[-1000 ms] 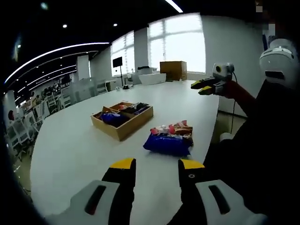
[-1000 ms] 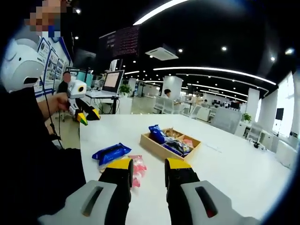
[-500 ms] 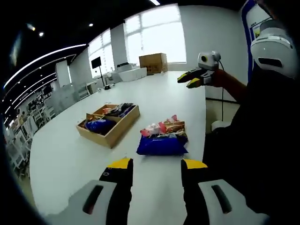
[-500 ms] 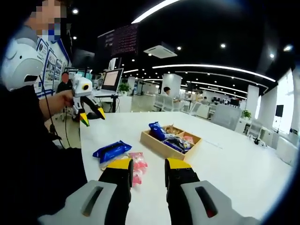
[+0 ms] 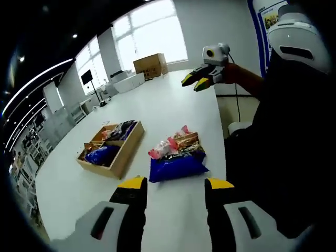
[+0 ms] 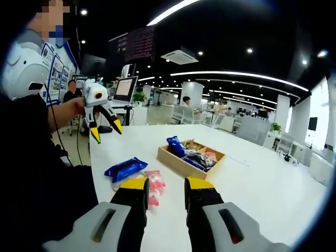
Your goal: Pick up the scattered marshmallows, QQ candies, Oreo cookies, and mixed nuts on the table and sort them into separate containers
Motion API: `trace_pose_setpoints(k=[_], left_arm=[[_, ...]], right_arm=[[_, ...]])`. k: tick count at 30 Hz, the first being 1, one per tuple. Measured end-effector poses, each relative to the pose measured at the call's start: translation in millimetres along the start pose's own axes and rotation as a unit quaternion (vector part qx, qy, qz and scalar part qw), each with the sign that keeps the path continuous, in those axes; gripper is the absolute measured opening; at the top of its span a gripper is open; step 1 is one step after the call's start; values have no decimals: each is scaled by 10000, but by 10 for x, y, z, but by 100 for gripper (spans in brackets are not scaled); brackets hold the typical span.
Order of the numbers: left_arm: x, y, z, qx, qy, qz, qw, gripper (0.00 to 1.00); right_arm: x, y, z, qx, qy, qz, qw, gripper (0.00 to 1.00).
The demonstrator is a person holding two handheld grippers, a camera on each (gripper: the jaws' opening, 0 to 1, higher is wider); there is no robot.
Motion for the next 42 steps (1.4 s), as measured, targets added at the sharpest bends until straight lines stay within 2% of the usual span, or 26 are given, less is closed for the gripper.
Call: trace_pose_setpoints(k=[7, 15, 28, 34, 39, 42], left_arm=[[33, 30, 63, 241, 120, -75, 9996, 50], [97, 109, 37, 487, 258, -279, 9981, 51], [215, 151, 61, 993, 430, -666, 9919, 53], [243, 267, 79, 1184, 385, -711, 9897, 54], [283, 220, 126, 1589, 302, -1061, 9811, 55], [350, 212, 160, 1624, 311, -1139, 9796, 55]], right_arm=[[-10, 3, 13, -24, -6, 28, 10000, 23], [-5, 22, -68, 31, 40, 74, 10000, 24], [-9, -28, -145, 149, 62, 48, 9999, 24], [-23, -38, -213, 229, 91, 14, 9997, 24], [-46, -49, -183, 216, 66, -16, 9997, 24], [-52, -47, -187, 234, 80, -42, 9997, 24]])
Point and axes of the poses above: the point that each gripper's makers call its tool centre point, and the gripper's own axes: x roughly forward along the fingers, y roughly to its left, z roughly out of its top, the point moved 2 cm from there along -x, roughly backward along the fingers, and after that the axes turned 9 degrees about -y, right-handed, at the moved point
